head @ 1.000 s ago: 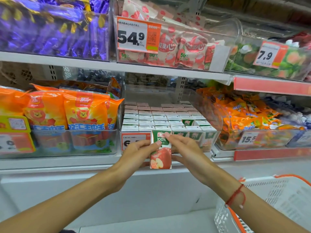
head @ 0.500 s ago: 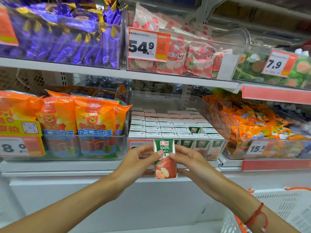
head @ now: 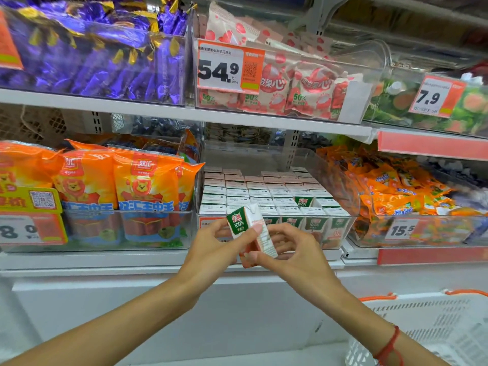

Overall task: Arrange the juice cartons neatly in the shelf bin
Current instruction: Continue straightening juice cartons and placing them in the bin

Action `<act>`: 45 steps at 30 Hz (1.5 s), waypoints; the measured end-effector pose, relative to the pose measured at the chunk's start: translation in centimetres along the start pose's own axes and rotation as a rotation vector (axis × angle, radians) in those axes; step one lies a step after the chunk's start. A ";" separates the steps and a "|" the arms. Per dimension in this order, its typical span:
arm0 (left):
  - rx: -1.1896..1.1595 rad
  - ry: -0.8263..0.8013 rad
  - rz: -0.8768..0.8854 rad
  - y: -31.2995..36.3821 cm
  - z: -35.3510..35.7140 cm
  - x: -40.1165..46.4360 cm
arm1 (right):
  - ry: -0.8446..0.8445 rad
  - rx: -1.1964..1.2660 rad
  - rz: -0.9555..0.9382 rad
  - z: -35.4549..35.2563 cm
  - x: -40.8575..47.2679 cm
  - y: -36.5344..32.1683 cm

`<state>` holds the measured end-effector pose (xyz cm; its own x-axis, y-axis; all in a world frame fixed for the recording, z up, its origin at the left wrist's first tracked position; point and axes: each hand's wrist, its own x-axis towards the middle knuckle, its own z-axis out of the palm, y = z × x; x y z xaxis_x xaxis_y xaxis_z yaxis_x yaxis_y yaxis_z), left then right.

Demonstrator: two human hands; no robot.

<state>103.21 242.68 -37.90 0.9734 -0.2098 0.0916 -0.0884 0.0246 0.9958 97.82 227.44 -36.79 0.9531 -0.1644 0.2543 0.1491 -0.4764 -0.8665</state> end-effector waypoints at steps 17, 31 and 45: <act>-0.053 -0.268 -0.085 1.1 -0.9 0.2 | -0.461 0.377 0.320 -3.1 1.3 0.7; -0.042 -0.183 -0.032 1.3 -0.7 -0.2 | -0.158 0.179 0.186 -2.2 1.0 0.7; -0.039 -0.199 -0.065 0.8 -1.0 0.8 | -0.399 0.342 0.319 -3.7 1.2 0.8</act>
<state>104.09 243.51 -37.04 0.9156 -0.4009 0.0305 -0.0149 0.0420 0.9990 98.14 223.63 -35.57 0.9799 0.1145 -0.1631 -0.1464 -0.1415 -0.9791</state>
